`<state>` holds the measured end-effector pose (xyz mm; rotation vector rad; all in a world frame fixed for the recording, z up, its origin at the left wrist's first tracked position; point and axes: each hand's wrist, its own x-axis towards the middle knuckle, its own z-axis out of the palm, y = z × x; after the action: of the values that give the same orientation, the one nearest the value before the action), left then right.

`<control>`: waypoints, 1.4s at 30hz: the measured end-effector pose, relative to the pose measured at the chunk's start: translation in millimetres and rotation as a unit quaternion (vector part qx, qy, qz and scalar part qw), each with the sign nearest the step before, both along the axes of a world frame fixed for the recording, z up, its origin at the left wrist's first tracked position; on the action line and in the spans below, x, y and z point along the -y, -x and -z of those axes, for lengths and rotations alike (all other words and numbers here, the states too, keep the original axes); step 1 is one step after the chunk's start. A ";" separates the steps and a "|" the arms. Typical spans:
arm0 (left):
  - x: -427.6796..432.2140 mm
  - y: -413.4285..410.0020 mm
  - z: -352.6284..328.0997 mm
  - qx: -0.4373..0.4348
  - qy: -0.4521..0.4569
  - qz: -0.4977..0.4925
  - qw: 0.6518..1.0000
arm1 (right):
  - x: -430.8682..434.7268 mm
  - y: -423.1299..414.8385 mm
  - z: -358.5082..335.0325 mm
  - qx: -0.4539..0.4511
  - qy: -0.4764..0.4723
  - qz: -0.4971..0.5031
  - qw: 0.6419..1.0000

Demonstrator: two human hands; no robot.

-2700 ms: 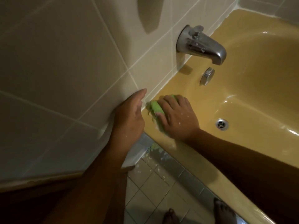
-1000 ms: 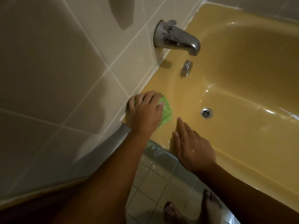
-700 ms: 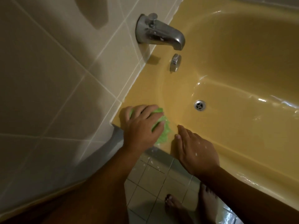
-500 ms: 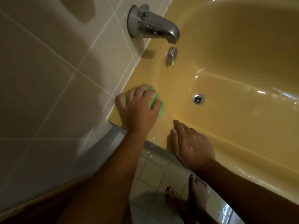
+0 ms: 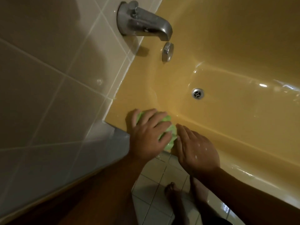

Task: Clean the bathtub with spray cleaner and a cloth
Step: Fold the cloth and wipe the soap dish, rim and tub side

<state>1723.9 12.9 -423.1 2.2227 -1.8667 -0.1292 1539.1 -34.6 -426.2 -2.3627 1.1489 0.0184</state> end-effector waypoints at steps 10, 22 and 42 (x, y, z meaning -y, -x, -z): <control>39.0 -1.7 -8.2 0.027 -0.026 -0.021 0.999 | -5.5 7.5 -2.6 -0.019 0.026 0.029 0.999; 20.1 32.2 -8.9 0.034 -0.057 0.025 0.997 | -21.2 51.5 0.5 -0.017 0.086 0.082 0.993; -16.5 14.0 -5.5 0.066 -0.040 0.083 0.994 | -29.8 120.6 8.4 -0.020 0.179 0.149 0.972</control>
<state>1709.9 29.4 -417.6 2.1729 -2.1535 -0.0887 1418.5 -4.8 -434.5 -2.4696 1.6320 -0.2679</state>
